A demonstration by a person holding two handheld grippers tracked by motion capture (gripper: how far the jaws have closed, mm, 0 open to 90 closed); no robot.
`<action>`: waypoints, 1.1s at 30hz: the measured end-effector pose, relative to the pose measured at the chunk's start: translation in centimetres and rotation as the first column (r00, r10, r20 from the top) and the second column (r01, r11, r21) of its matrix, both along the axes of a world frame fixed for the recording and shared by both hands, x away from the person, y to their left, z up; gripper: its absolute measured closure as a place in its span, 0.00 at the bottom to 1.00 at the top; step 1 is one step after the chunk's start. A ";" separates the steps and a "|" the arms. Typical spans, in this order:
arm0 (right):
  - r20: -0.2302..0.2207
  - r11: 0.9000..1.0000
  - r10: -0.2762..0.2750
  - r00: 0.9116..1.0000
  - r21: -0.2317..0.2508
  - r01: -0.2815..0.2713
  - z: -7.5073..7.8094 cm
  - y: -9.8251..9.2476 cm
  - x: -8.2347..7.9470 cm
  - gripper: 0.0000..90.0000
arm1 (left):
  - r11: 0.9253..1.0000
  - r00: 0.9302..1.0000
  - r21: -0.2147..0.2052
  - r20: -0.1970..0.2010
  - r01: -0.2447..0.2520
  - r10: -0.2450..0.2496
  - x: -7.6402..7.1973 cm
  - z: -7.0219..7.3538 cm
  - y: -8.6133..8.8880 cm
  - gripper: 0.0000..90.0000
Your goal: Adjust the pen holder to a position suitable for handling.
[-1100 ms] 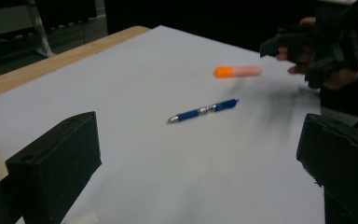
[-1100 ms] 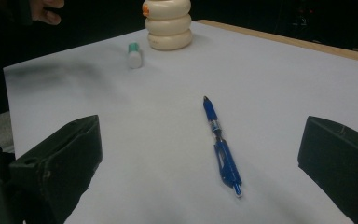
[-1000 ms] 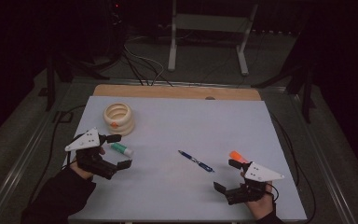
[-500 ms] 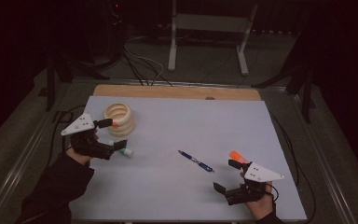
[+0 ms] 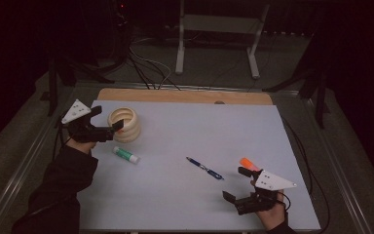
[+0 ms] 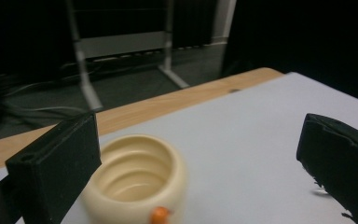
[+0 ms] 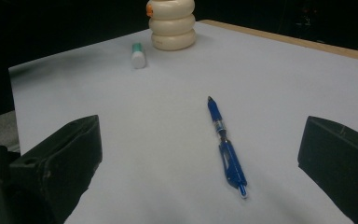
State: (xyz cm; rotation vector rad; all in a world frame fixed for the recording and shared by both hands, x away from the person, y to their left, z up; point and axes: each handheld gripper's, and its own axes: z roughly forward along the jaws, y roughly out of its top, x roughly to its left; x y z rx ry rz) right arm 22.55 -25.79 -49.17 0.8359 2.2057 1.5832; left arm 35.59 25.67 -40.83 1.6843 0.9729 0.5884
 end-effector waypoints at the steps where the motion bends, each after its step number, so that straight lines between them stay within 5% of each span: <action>1: 0.000 1.000 0.001 1.000 0.000 -0.001 0.0 0.0 0.0 0.00 | 1.000 1.000 0.000 -0.006 -0.025 0.025 0.3 -0.1 0.1 0.00; 8: -0.002 1.000 0.003 1.000 0.000 -0.003 0.0 0.0 0.0 0.00 | 0.995 0.993 -0.010 -0.071 -0.099 0.098 2.2 -1.3 0.6 0.00; 17: -0.001 1.000 0.005 1.000 0.004 -0.005 0.0 0.0 0.0 0.00 | 0.985 0.971 0.011 -0.169 -0.171 0.171 4.5 -2.6 0.9 0.04; 22: -0.003 1.000 0.006 1.000 0.001 -0.006 0.0 0.0 0.0 0.00 | 0.981 0.961 0.051 -0.196 -0.189 0.196 5.2 -3.1 0.7 0.13; 25: -0.002 1.000 0.005 1.000 0.002 -0.005 0.0 -0.1 0.0 0.00 | 0.974 0.946 0.085 -0.232 -0.210 0.225 5.9 -3.4 0.7 0.20; 28: -0.002 1.000 0.005 1.000 0.003 -0.005 0.0 -0.1 0.0 0.00 | 0.973 0.941 0.092 -0.250 -0.213 0.229 6.3 -3.8 0.8 0.29; 33: -0.003 1.000 0.006 1.000 0.002 -0.006 0.0 0.0 0.0 0.00 | 0.962 0.928 0.124 -0.258 -0.243 0.268 6.9 -4.6 0.9 0.41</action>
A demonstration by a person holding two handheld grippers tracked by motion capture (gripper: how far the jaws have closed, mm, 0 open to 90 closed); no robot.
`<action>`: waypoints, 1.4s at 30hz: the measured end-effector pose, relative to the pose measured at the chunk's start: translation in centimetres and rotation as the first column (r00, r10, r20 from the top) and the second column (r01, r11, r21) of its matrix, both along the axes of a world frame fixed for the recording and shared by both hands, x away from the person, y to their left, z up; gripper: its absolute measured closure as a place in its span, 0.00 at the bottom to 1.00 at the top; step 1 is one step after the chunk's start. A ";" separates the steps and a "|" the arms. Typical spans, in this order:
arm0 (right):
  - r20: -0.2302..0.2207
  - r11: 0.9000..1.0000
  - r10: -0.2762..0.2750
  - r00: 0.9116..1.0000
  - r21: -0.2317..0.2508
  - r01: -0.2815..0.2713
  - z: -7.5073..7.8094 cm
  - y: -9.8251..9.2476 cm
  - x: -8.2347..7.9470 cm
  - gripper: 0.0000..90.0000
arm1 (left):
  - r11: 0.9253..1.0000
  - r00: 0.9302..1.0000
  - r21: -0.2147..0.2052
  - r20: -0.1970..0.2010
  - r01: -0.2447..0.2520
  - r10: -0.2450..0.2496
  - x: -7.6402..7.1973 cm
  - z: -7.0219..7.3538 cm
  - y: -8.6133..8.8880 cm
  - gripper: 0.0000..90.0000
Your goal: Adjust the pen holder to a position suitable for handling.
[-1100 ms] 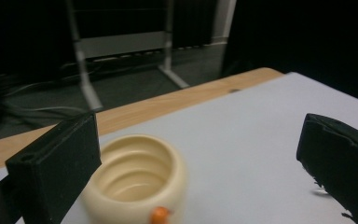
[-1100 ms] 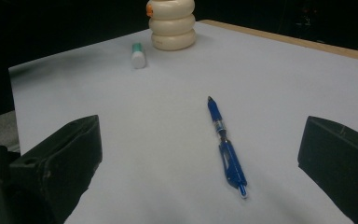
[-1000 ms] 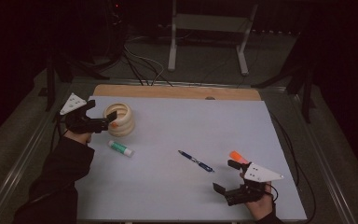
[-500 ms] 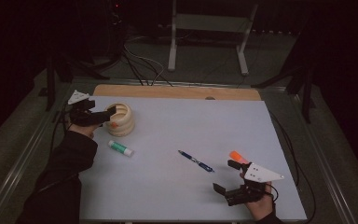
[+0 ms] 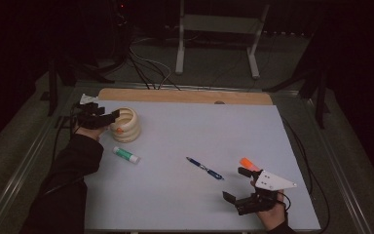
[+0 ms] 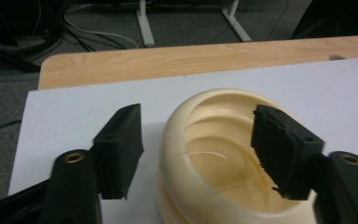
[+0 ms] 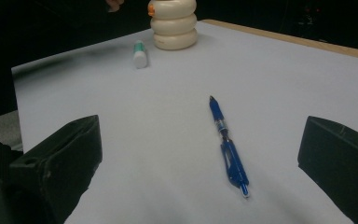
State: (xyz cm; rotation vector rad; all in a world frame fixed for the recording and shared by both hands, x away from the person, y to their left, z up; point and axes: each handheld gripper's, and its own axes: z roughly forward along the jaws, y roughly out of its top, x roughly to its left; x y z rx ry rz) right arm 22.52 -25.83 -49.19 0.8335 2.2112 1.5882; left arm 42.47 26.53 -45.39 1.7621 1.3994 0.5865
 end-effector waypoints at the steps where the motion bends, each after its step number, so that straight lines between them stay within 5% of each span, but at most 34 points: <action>1: 0.000 1.000 0.000 1.000 0.000 0.000 0.0 0.0 0.0 0.00 | 1.000 1.000 0.000 0.000 0.000 0.000 0.0 0.0 0.0 0.43; 11: 0.000 1.000 -0.002 1.000 -0.002 0.002 0.0 -0.1 0.0 0.00 | 0.999 0.995 0.007 -0.093 -0.045 0.045 1.2 -1.8 -0.5 0.62; 15: -0.001 1.000 -0.003 1.000 -0.003 0.003 0.0 -0.1 0.0 0.00 | 0.998 0.993 -0.011 -0.094 -0.069 0.067 1.5 -1.9 -0.7 0.71; 20: -0.002 1.000 -0.003 1.000 -0.003 0.003 0.0 -0.1 0.0 0.00 | 0.994 0.989 0.019 -0.103 -0.105 0.107 1.6 -1.8 -0.9 0.79; 27: -0.007 1.000 -0.006 1.000 -0.003 0.006 -0.1 -0.2 0.1 0.00 | 0.994 0.991 0.063 -0.098 -0.088 0.094 1.6 -1.6 -1.5 0.84; 42: -0.006 1.000 -0.010 1.000 -0.001 0.010 0.0 -0.3 0.1 0.00 | 1.000 0.996 0.022 -0.089 -0.008 0.010 1.5 0.3 -4.5 0.86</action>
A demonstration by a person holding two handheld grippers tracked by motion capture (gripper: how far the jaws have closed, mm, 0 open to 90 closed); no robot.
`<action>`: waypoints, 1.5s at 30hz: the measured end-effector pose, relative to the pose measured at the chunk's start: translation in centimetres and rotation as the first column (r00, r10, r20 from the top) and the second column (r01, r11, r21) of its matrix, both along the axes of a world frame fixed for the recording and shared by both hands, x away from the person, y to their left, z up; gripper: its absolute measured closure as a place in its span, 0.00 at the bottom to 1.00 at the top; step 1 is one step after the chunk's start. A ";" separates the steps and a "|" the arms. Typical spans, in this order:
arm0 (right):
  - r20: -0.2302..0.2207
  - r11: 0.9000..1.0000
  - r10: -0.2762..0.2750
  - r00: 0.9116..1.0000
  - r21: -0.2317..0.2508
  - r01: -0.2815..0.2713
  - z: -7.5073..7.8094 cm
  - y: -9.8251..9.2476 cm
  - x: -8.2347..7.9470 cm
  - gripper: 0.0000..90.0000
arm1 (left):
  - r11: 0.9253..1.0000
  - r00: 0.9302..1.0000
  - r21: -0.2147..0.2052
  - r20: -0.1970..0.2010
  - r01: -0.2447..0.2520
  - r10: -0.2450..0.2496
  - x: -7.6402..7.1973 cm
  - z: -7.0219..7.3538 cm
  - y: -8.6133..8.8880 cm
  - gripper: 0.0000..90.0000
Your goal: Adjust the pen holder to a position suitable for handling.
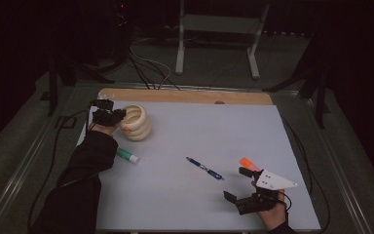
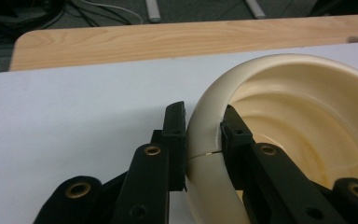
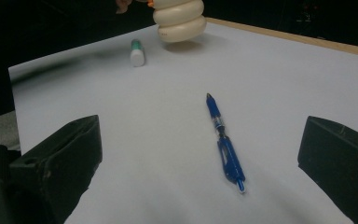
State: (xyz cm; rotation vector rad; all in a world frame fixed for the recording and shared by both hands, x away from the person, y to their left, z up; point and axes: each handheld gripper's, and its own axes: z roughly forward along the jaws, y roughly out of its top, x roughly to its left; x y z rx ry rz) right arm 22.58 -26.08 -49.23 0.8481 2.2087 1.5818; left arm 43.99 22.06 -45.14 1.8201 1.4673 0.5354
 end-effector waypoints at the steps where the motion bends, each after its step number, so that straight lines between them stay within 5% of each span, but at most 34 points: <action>1: 0.000 1.000 0.000 1.000 0.000 0.000 0.0 0.0 0.0 0.00 | 1.000 1.000 0.000 0.000 0.000 0.000 0.0 0.0 0.0 0.86; 11: -0.003 1.000 0.001 1.000 0.001 -0.001 0.0 0.0 -0.1 0.00 | 0.999 0.999 -0.013 -0.002 0.049 -0.049 -0.1 1.3 -2.7 0.86; 22: 0.001 1.000 0.005 1.000 0.000 -0.005 0.1 0.0 -0.1 0.00 | 0.996 0.996 -0.022 -0.025 0.089 -0.090 0.2 0.8 -5.9 0.86; 45: 0.008 1.000 0.008 1.000 0.000 -0.008 0.1 0.0 -0.2 0.00 | 0.991 0.990 0.028 -0.062 0.129 -0.127 0.7 0.0 -11.1 0.86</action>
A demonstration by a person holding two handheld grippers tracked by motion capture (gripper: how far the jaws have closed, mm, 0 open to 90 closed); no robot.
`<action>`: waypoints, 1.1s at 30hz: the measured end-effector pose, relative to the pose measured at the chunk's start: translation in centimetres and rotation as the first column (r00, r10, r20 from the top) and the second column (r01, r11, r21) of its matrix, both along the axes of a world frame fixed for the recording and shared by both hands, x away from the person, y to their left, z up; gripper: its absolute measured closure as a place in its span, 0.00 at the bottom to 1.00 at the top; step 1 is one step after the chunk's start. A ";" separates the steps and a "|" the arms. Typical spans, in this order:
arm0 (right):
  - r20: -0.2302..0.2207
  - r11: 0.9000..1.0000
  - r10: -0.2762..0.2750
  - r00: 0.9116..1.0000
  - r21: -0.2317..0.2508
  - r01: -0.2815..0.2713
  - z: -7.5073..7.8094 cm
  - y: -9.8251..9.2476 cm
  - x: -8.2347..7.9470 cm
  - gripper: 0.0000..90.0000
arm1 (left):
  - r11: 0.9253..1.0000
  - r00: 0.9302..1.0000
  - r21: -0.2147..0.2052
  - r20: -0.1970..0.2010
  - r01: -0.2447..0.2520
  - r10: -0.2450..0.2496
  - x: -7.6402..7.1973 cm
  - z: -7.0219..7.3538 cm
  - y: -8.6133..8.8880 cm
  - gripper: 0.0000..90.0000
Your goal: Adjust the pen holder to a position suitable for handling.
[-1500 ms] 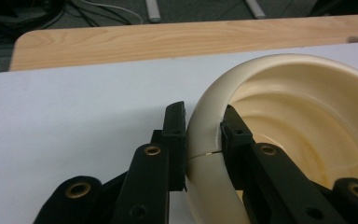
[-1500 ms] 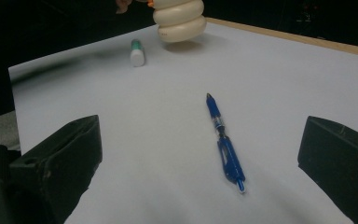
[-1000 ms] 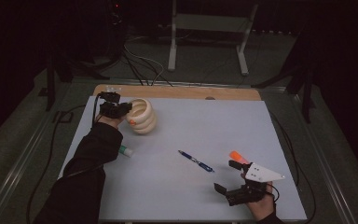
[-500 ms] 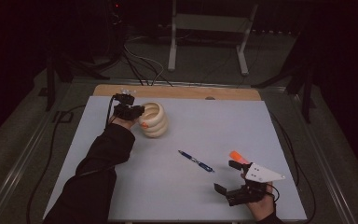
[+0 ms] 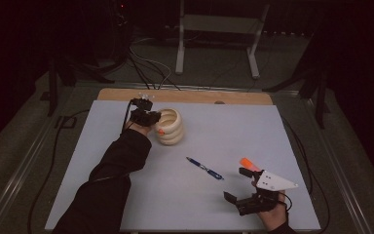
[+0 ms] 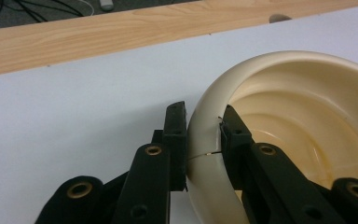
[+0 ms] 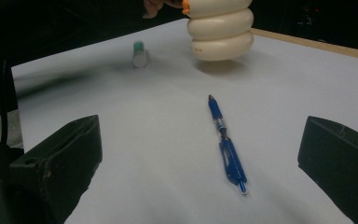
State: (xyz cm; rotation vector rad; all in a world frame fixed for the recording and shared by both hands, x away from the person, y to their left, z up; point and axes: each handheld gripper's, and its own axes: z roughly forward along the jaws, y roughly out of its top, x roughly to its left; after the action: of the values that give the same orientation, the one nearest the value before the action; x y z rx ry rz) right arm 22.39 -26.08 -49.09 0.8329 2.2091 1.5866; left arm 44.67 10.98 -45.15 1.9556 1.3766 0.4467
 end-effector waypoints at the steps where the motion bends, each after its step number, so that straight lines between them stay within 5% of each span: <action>1: 0.000 1.000 0.001 1.000 0.001 -0.001 0.0 0.0 0.0 0.00 | 1.000 1.000 -0.003 -0.004 -0.001 0.001 0.1 -0.1 -0.2 0.86; 17: 0.005 1.000 0.004 1.000 0.000 -0.004 0.1 0.0 -0.1 0.00 | 1.000 1.000 0.025 -0.029 0.002 -0.001 0.8 -1.1 -2.5 0.86; 33: 0.004 1.000 0.003 1.000 0.000 -0.003 0.1 0.0 0.0 0.00 | 1.000 0.999 -0.013 -0.017 0.027 -0.027 0.4 -1.4 -3.7 0.76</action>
State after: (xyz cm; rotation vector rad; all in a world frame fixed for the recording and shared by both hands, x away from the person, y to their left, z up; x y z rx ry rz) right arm 22.35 -26.11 -48.99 0.8267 2.2084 1.5886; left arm 45.02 7.31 -46.53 1.9697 1.3585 0.4090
